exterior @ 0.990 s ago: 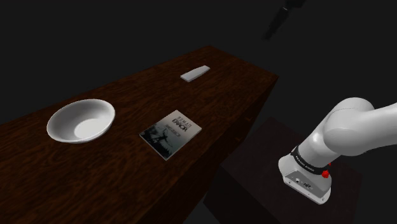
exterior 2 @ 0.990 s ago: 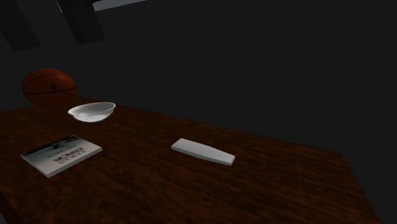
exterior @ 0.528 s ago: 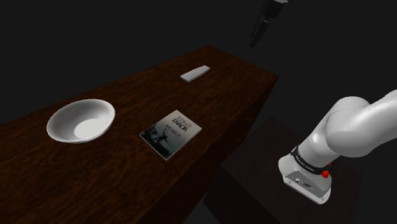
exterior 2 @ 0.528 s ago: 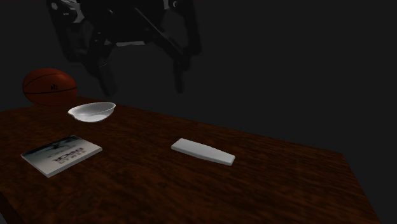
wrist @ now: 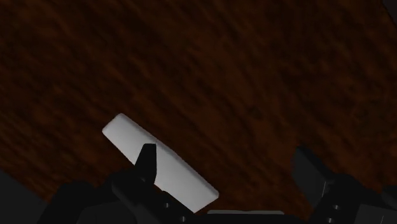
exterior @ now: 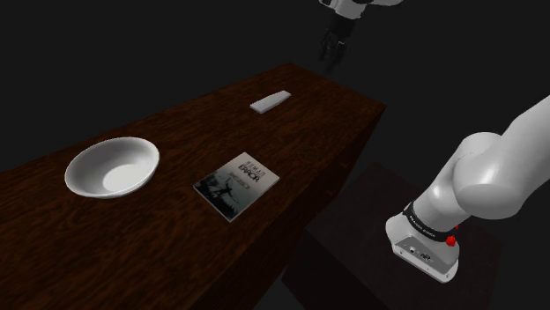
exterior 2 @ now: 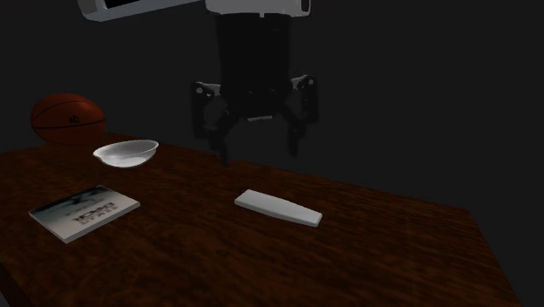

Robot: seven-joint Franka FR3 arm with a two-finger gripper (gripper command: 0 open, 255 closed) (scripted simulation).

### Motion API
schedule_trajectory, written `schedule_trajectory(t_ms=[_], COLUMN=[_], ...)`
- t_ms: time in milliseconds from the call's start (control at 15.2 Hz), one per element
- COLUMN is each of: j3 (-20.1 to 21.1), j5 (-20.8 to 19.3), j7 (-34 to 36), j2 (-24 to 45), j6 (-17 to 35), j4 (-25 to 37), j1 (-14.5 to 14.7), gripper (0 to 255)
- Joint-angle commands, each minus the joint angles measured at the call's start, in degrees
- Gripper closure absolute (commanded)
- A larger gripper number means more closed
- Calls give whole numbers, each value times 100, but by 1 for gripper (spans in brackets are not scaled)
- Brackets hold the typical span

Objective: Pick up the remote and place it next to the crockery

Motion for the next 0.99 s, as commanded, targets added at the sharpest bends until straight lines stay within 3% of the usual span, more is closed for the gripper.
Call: schedule_trajectory(t_ms=[0, 462, 924], j3=[-78, 10, 402], j5=[150, 616, 725], j7=[-607, -2397, -3788], j2=[486, 2117, 3599], j6=[103, 184, 114], j4=[267, 1423, 2700], j1=[78, 106, 9], gripper=[0, 0, 0])
